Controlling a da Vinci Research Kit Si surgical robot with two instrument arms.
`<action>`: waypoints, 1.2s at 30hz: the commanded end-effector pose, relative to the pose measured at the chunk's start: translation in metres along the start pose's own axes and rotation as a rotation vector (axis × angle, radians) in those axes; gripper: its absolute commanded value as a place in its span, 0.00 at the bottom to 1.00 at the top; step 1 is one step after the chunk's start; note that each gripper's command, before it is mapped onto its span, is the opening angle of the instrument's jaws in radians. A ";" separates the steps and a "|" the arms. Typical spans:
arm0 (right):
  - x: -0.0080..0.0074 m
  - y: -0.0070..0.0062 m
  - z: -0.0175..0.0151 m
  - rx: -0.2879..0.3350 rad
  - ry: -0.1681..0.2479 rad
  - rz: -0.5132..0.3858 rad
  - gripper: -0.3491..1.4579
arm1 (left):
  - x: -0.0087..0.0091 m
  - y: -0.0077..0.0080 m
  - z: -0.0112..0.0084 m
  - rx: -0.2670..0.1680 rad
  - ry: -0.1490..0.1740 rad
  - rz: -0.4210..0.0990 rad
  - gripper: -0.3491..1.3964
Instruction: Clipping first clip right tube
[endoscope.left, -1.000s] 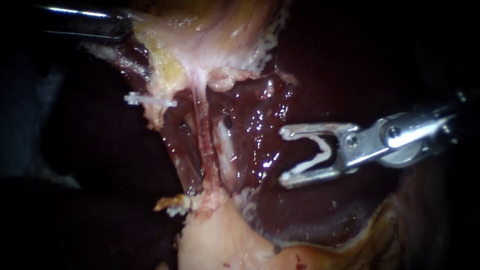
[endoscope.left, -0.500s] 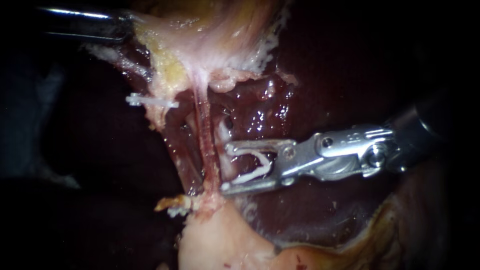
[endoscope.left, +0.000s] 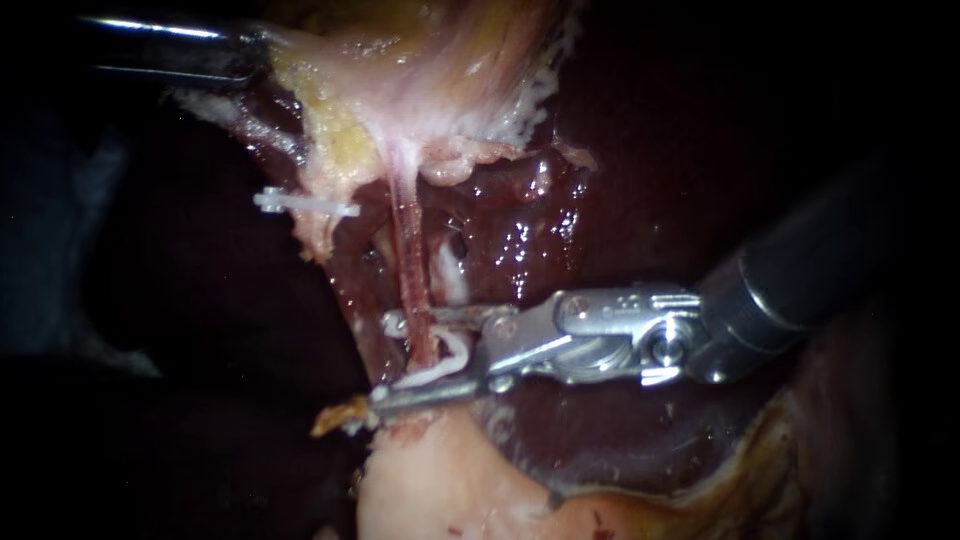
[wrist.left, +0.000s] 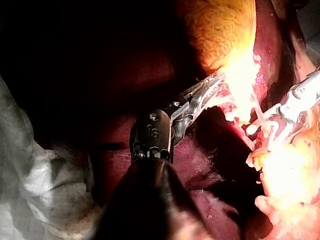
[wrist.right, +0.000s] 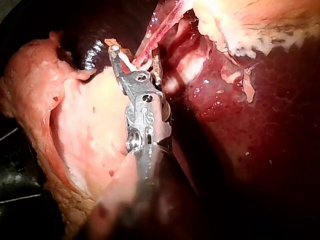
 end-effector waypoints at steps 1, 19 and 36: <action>0.0001 -0.0002 -0.0001 0.020 0.006 0.010 0.47 | 0.0000 0.0000 0.0000 0.000 0.000 0.000 0.00; 0.0014 -0.0055 0.0005 0.228 0.027 0.022 0.43 | 0.0000 -0.0001 0.0000 0.000 0.000 0.000 0.00; 0.0020 -0.0038 -0.0004 0.213 0.016 0.207 0.00 | 0.0000 -0.0001 0.0000 0.000 0.000 0.000 0.00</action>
